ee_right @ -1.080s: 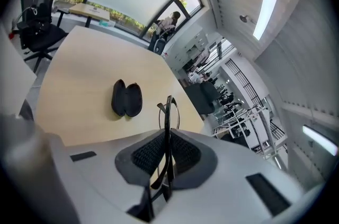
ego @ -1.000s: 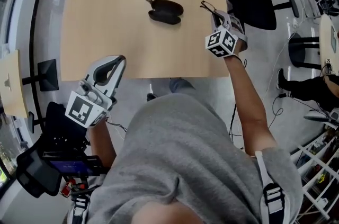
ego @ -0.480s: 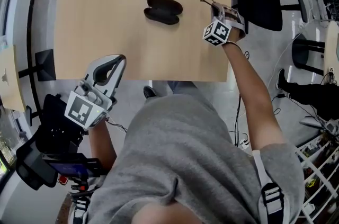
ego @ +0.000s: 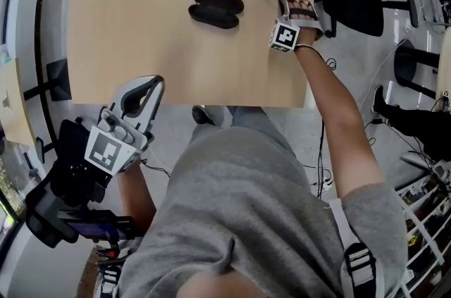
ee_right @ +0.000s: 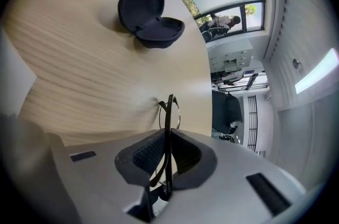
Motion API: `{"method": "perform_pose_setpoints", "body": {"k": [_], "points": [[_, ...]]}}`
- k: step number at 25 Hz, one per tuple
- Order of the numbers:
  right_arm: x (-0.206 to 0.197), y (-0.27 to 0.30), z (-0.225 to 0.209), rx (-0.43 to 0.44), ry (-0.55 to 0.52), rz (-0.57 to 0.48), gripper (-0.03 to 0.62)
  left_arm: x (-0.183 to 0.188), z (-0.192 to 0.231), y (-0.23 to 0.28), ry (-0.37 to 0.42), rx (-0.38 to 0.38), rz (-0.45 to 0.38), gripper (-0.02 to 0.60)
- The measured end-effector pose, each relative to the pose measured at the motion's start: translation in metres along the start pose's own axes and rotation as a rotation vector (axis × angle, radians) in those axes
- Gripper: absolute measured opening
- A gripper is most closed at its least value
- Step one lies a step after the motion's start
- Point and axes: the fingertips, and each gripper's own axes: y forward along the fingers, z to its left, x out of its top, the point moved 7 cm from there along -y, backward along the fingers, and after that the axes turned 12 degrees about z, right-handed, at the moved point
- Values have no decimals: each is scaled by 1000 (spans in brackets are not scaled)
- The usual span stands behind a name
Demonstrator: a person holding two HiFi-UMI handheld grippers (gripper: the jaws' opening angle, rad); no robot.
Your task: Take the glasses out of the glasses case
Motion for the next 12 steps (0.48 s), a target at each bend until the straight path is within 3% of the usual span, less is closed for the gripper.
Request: {"method": "perform_pose_setpoints", "body": {"k": [10, 12], "points": [[8, -15, 34, 125, -31, -34, 35, 4, -2, -1, 5, -11, -25, 6], [7, -14, 39, 169, -26, -23, 71, 4, -1, 0, 6, -14, -34, 6]]}}
